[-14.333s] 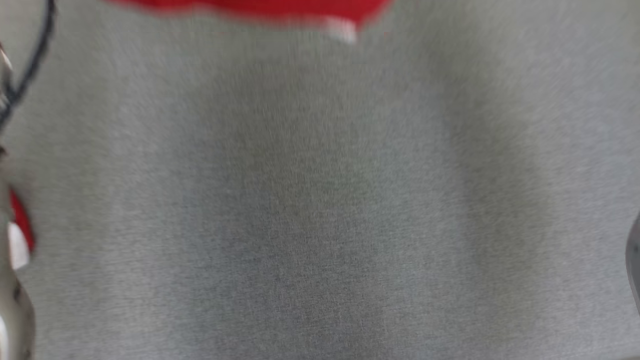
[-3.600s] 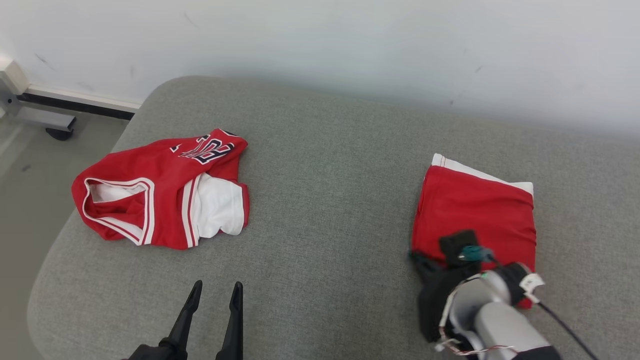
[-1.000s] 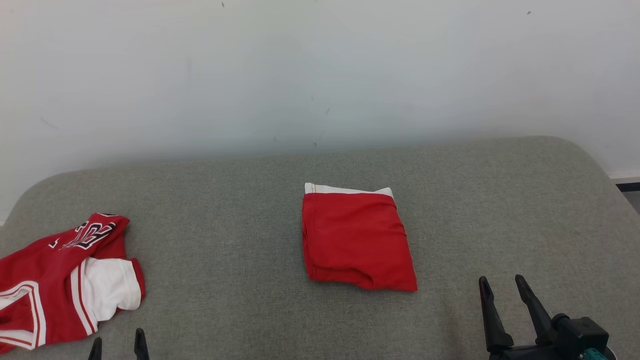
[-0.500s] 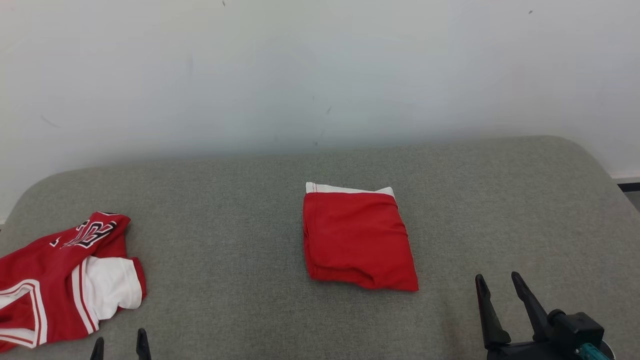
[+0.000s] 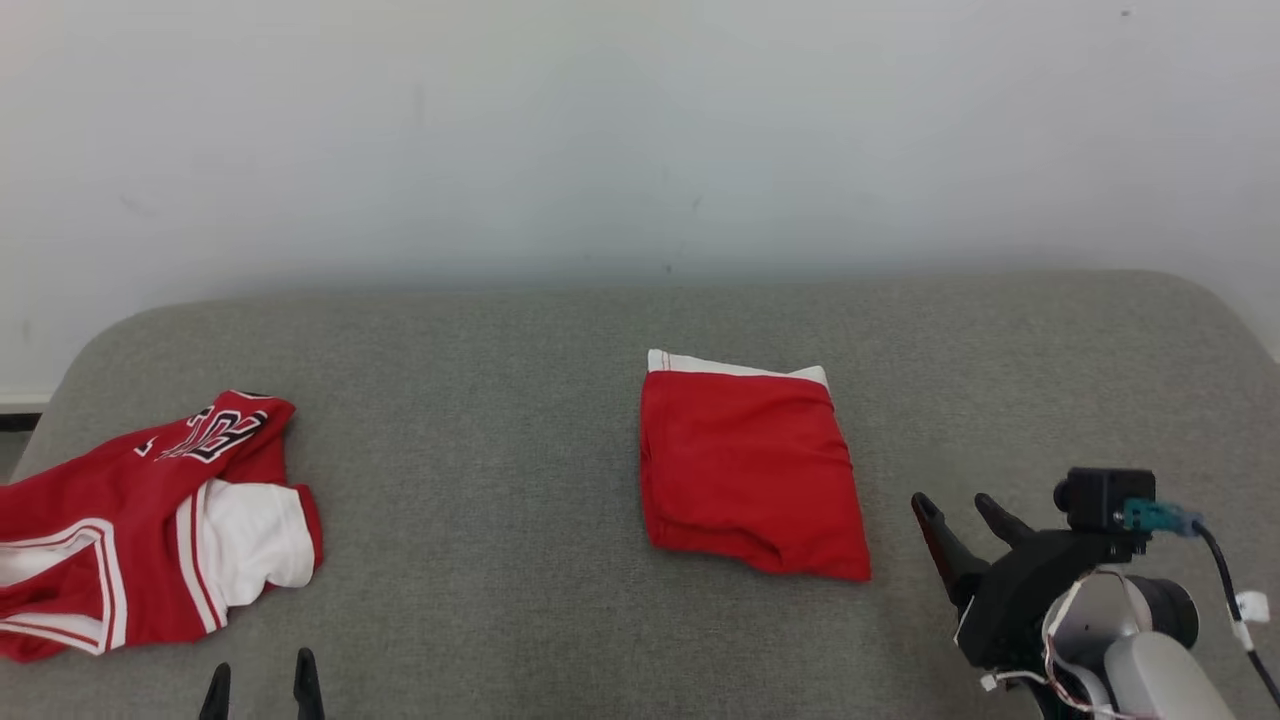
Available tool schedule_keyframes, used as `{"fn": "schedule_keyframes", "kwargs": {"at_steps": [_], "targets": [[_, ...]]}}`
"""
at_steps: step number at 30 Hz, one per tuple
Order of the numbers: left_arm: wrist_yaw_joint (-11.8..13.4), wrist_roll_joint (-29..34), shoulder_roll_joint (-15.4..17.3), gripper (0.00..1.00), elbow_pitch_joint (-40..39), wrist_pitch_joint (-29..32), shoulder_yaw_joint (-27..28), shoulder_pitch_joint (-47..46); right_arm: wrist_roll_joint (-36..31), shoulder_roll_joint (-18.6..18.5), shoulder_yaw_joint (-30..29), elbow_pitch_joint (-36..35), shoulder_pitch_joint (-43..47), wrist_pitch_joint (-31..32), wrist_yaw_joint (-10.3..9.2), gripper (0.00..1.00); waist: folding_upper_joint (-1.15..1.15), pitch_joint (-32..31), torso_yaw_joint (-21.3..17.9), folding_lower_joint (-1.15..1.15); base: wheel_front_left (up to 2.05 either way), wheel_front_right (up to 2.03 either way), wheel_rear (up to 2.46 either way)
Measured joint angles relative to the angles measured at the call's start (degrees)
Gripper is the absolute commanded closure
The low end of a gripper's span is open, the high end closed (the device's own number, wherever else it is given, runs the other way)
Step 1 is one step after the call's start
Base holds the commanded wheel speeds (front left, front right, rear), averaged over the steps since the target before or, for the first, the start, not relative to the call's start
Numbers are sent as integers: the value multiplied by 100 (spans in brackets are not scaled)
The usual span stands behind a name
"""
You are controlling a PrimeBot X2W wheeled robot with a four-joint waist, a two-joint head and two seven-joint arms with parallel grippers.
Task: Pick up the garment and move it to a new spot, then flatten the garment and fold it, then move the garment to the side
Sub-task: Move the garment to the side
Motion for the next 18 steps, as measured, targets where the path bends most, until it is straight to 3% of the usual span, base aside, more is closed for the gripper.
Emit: {"fn": "schedule_keyframes", "kwargs": {"at_steps": [8, 18], "targets": [[-11, 3, 2, 0, -129, 0, -185, -102, -213, 60, -678, 120, -691, 1359, 0, 0, 0, 226, 369, 0, 0, 0, 0], [-52, -62, 2, 0, -270, 0, -350, -374, -888, 149, -1545, 468, -1205, 2034, 0, 0, 1, 766, 1016, 0, 0, 0, 0]]}}
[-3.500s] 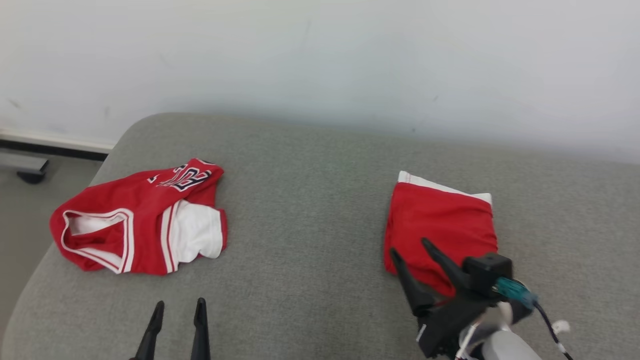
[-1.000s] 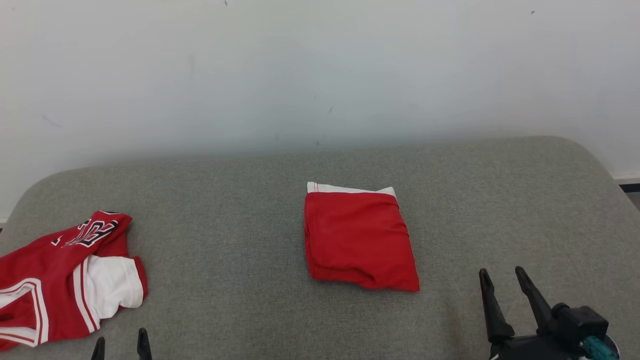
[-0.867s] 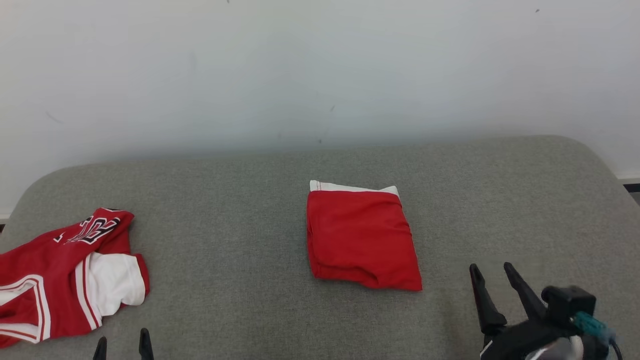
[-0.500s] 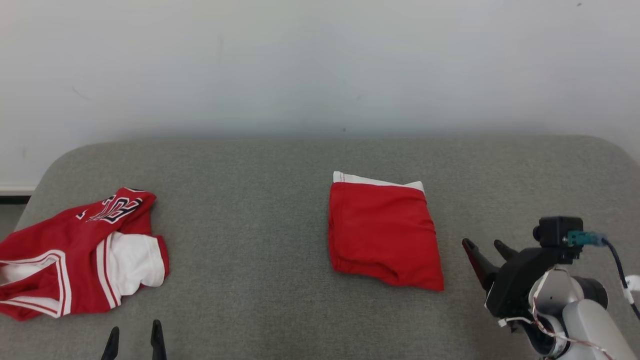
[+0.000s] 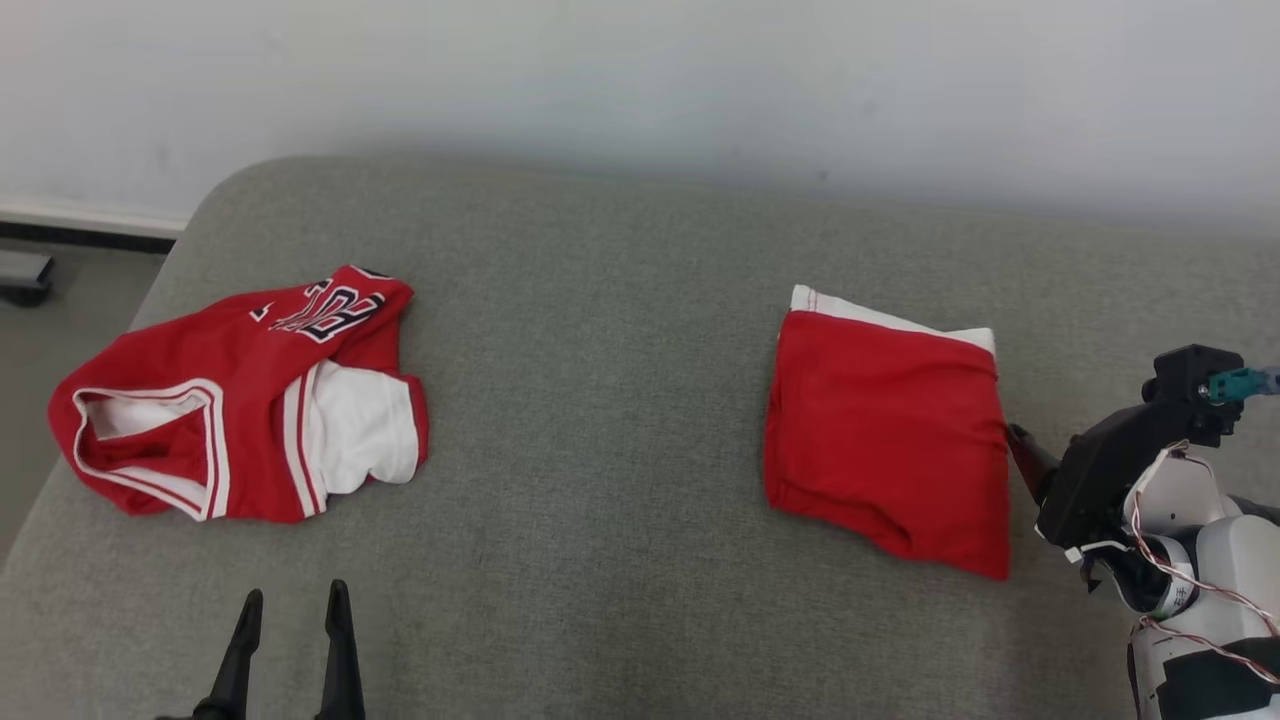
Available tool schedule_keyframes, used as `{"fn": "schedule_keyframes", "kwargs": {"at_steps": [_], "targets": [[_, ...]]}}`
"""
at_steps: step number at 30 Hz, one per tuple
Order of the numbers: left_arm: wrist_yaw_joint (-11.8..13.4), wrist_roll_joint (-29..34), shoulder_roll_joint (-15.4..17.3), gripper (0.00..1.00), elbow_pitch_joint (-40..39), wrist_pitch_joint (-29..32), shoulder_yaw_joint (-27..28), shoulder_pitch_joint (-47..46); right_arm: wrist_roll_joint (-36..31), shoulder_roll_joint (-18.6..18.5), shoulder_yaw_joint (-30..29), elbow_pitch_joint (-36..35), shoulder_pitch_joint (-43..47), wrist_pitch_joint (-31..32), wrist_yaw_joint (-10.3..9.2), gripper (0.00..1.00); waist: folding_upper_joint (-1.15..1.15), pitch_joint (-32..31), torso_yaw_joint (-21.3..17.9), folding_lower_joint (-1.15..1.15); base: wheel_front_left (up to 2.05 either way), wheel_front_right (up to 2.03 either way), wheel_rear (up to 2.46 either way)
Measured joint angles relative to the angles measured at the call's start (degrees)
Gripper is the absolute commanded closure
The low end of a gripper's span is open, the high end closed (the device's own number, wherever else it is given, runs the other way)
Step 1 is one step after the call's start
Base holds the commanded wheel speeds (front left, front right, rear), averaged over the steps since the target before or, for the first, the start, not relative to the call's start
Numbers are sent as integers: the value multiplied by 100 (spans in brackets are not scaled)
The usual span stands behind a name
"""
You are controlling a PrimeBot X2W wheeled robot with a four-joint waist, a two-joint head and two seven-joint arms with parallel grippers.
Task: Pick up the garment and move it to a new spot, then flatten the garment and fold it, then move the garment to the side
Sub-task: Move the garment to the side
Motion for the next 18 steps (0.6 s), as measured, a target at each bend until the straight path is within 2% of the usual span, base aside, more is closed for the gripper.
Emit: {"fn": "schedule_keyframes", "kwargs": {"at_steps": [6, 10, 13, 14, 15, 16, 18], "targets": [[1, -88, -1, 0, -58, 0, -114, -146, -349, 253, -311, 193, -176, 203, 0, 0, 0, 344, 339, 0, 0, 0, 0], [9, -126, 0, 0, -67, 0, -160, -202, -801, 307, -474, 345, -176, 446, 0, 0, 0, 540, 520, 0, 0, 0, 0], [34, -146, -1, 0, -67, 0, -175, -220, -834, 347, -494, 323, -243, 503, -1, 0, -1, 661, 608, -1, 0, 0, 0], [45, -154, 0, 0, -66, 0, -186, -222, -870, 353, -475, 310, -260, 511, -2, 38, -1, 698, 624, -1, 0, 0, 0], [47, -156, -1, 0, -65, 0, -199, -236, -898, 359, -453, 288, -281, 521, -11, 67, 0, 734, 632, -1, 0, 0, 0], [48, -163, -2, 0, -67, 1, -211, -267, -907, 364, -424, 272, -311, 526, -10, 100, 0, 766, 633, -1, 0, 0, 0], [47, -162, -1, 0, -79, 0, -215, -331, -928, 394, -327, 223, -362, 549, -10, 100, 0, 814, 603, -1, 0, 0, 0]]}}
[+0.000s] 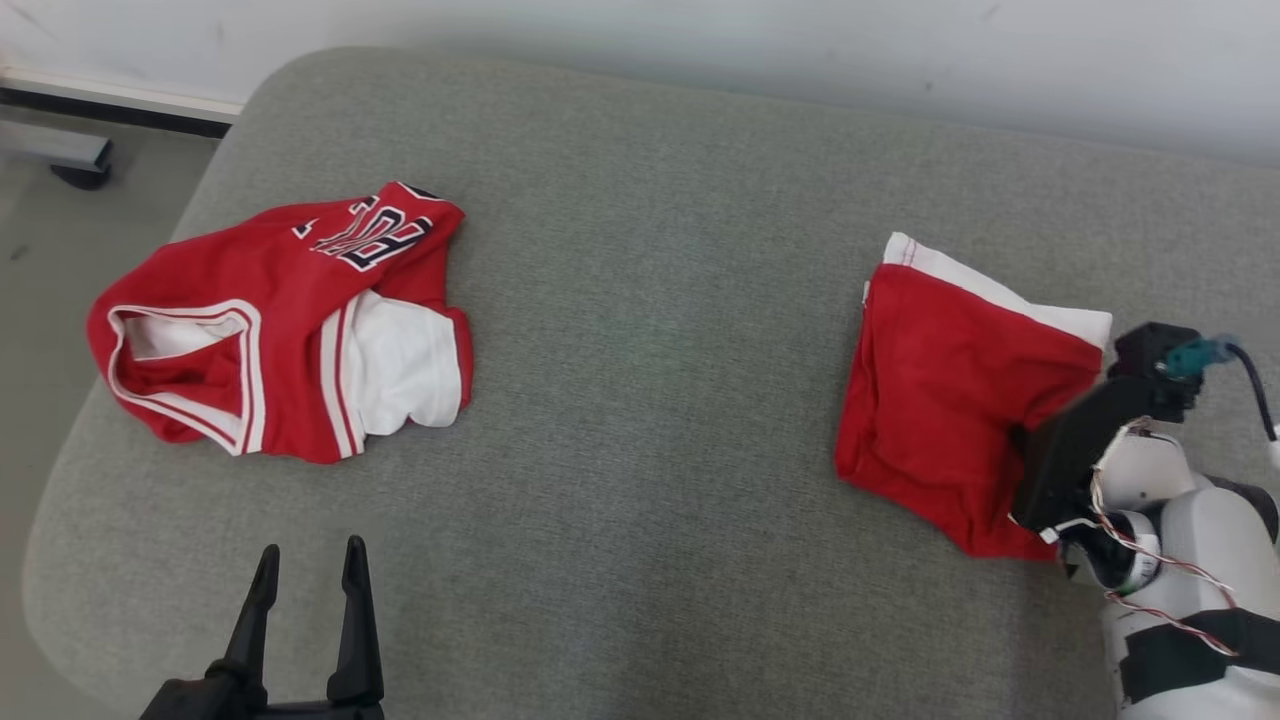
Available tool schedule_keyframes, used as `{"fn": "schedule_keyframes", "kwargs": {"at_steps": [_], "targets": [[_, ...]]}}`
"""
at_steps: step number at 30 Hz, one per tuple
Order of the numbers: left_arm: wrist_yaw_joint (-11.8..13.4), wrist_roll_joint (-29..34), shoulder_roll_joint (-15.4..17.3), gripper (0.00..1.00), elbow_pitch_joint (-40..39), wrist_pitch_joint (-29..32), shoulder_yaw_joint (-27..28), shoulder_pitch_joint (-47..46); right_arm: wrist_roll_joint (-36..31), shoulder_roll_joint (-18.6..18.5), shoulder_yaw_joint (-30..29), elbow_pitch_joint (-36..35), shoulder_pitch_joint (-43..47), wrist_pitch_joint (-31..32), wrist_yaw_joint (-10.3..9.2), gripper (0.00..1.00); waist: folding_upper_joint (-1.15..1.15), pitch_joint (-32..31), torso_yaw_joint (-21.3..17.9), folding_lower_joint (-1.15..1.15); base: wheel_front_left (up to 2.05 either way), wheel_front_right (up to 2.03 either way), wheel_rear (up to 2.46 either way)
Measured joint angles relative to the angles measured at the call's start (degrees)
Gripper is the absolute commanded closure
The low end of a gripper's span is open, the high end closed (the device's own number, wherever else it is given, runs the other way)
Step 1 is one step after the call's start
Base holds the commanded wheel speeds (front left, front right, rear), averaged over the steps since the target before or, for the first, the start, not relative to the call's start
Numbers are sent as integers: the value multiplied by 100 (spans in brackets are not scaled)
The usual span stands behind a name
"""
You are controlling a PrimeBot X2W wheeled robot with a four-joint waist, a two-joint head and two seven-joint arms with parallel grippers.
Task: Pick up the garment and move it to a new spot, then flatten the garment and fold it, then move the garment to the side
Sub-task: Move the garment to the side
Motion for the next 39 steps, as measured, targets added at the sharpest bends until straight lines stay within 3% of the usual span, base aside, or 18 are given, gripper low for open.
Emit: {"fn": "schedule_keyframes", "kwargs": {"at_steps": [7, 18, 29, 39], "targets": [[-45, 18, -1, 0, -218, 1, -24, -144, -66, -54, 543, -236, -115, 152, 4, 100, 0, 108, -355, 0, 0, 0, 0], [-108, 347, 64, 0, -617, 0, -207, -555, 48, -714, 1279, -692, -271, 243, 11, 100, 0, 384, -1385, 1, 0, 0, 0], [-134, 347, 750, 0, -1211, 0, -916, -1013, -207, -1174, 1927, -699, -835, -249, 11, 100, 0, 1032, -2592, 1, 0, 0, 0], [-134, 265, 1235, 0, -1631, 0, -1595, -1343, -460, -1956, 2239, -394, -1121, -1269, 11, 100, 1, 1783, -3163, 1, 0, 0, 0]]}}
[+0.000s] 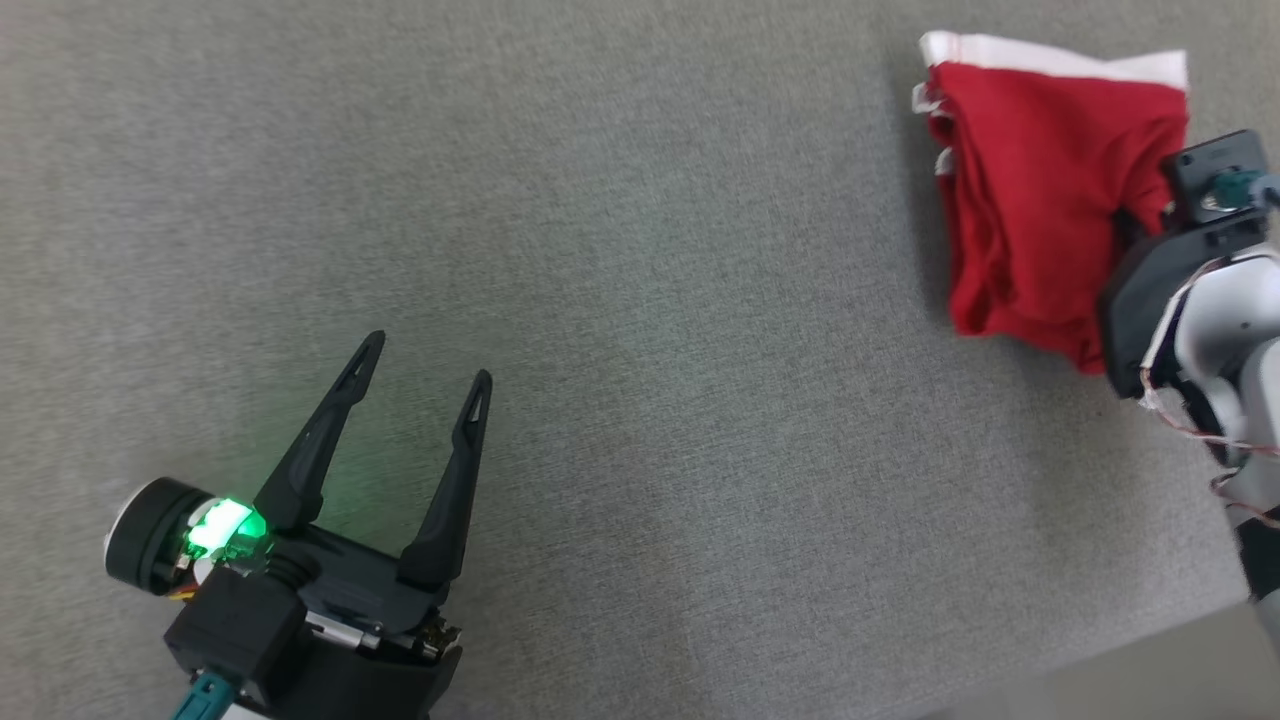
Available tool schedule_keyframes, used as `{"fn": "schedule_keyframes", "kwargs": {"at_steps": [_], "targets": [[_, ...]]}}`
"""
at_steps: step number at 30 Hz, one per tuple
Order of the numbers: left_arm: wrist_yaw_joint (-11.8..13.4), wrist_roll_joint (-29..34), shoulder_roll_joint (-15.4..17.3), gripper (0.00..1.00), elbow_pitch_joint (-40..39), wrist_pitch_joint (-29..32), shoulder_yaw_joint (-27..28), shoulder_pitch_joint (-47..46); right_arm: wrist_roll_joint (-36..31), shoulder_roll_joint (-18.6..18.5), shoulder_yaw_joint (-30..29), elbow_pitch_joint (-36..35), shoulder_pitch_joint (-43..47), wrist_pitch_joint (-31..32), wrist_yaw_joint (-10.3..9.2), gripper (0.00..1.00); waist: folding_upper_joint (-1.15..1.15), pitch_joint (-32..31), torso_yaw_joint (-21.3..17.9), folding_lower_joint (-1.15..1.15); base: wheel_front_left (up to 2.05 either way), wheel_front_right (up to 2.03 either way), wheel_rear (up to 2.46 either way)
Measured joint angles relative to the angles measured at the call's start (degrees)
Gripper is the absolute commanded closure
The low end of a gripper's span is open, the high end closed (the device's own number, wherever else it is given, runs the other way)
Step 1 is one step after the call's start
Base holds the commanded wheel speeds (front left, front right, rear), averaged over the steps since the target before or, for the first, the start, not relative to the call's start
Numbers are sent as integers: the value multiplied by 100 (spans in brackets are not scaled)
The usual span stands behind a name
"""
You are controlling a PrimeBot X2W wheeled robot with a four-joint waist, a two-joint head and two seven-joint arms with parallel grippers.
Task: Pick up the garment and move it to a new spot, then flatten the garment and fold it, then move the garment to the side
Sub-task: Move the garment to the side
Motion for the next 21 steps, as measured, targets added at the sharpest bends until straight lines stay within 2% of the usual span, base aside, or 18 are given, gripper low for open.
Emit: {"fn": "schedule_keyframes", "kwargs": {"at_steps": [9, 16, 21], "targets": [[0, -4, 226, 0, -274, 0, -181, -43, -398, -641, -130, 198, -187, -1014, -1, 100, 0, 435, -239, 0, 0, 0, 0], [-1, -2, 369, 0, -393, 0, -185, -13, -608, -859, -290, 212, -209, -1530, 0, 100, -1, 559, -300, -1, 0, 0, 0], [-12, -1, 433, 0, -458, -1, -145, 74, -795, -870, -602, 226, -207, -1895, 0, 100, -1, 631, -319, -2, 0, 0, 0]]}}
